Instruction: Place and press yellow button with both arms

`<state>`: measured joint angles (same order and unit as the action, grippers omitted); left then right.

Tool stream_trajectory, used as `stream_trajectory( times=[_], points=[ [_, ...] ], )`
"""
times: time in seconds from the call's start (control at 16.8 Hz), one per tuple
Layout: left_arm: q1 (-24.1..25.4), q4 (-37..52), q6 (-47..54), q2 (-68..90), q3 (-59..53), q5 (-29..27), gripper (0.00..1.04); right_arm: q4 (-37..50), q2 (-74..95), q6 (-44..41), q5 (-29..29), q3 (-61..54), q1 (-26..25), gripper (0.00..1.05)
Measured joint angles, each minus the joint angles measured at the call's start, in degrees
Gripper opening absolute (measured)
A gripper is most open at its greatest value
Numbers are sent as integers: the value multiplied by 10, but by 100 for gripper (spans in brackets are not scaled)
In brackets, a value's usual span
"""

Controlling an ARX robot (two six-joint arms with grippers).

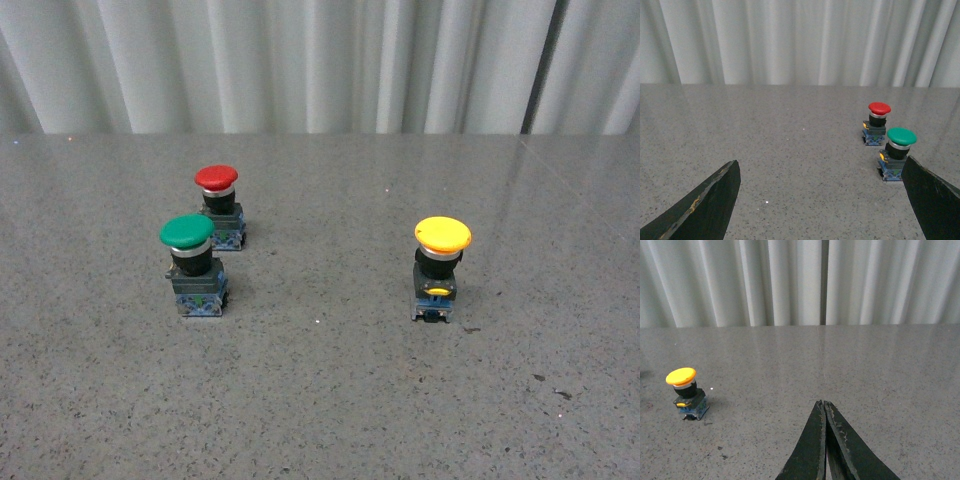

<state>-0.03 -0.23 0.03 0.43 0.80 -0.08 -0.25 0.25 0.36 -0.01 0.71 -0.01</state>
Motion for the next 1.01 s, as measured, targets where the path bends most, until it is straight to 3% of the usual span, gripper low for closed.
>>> stream_trajectory(
  times=[0.24,0.3,0.48,0.65,0.77,0.83,1.01],
  points=[
    [0,0,0,0,0,1,98,0,0,0,0,0,0,2],
    [0,0,0,0,0,1,98,0,0,0,0,0,0,7],
    [0,0,0,0,0,1,98,0,0,0,0,0,0,38],
    [0,0,0,0,0,1,98,0,0,0,0,0,0,77],
    [0,0,0,0,0,1,98,0,0,0,0,0,0,95],
    [0,0,0,0,0,1,98,0,0,0,0,0,0,100],
    [0,0,0,0,0,1,98,0,0,0,0,0,0,98]
  ],
)
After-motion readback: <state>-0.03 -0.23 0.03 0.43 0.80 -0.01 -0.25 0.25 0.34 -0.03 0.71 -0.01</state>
